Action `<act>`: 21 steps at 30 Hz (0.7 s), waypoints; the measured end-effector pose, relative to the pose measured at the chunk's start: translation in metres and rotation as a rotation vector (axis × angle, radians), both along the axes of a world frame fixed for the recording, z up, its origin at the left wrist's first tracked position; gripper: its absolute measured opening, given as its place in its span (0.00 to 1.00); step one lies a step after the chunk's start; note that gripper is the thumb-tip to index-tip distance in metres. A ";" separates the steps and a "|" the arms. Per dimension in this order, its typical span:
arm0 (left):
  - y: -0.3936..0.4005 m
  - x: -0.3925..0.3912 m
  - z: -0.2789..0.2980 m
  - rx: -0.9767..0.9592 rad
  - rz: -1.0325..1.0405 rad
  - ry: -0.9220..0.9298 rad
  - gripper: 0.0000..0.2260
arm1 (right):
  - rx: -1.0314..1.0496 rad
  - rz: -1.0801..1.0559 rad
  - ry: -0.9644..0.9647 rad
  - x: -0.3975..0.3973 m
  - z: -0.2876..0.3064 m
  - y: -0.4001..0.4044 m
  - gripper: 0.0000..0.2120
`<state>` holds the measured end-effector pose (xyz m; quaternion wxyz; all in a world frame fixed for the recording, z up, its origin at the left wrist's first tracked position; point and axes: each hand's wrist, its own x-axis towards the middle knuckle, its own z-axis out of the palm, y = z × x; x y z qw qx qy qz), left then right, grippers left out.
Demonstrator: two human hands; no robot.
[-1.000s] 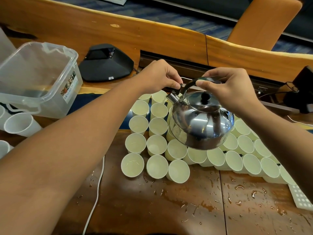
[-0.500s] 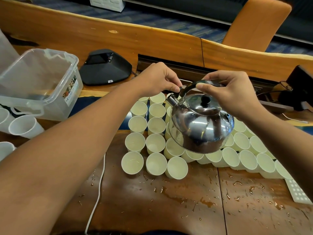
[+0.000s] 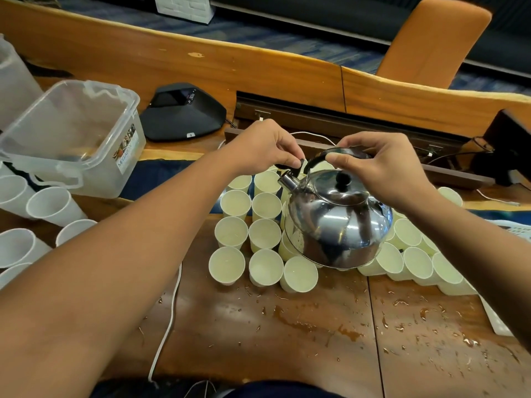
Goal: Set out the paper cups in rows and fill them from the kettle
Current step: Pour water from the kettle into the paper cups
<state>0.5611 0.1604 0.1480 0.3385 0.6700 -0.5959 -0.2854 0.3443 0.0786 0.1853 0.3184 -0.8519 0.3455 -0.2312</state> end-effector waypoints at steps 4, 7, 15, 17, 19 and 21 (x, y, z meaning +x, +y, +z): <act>0.002 0.000 -0.003 0.002 0.005 -0.002 0.06 | -0.007 0.016 0.020 0.000 0.000 0.002 0.11; 0.003 -0.001 -0.006 0.003 0.013 -0.002 0.06 | -0.026 0.027 0.055 0.000 0.001 0.004 0.13; 0.003 -0.002 -0.011 0.010 0.013 -0.009 0.06 | -0.069 0.032 0.107 0.002 0.002 0.004 0.15; 0.003 -0.002 -0.010 0.010 0.015 -0.002 0.06 | -0.074 0.034 0.107 0.002 0.003 0.004 0.16; 0.003 -0.003 -0.010 0.010 0.015 0.003 0.07 | -0.074 0.033 0.105 0.002 0.003 0.003 0.16; 0.003 -0.003 -0.009 0.009 0.014 0.000 0.06 | -0.066 0.032 0.104 0.002 0.003 0.003 0.16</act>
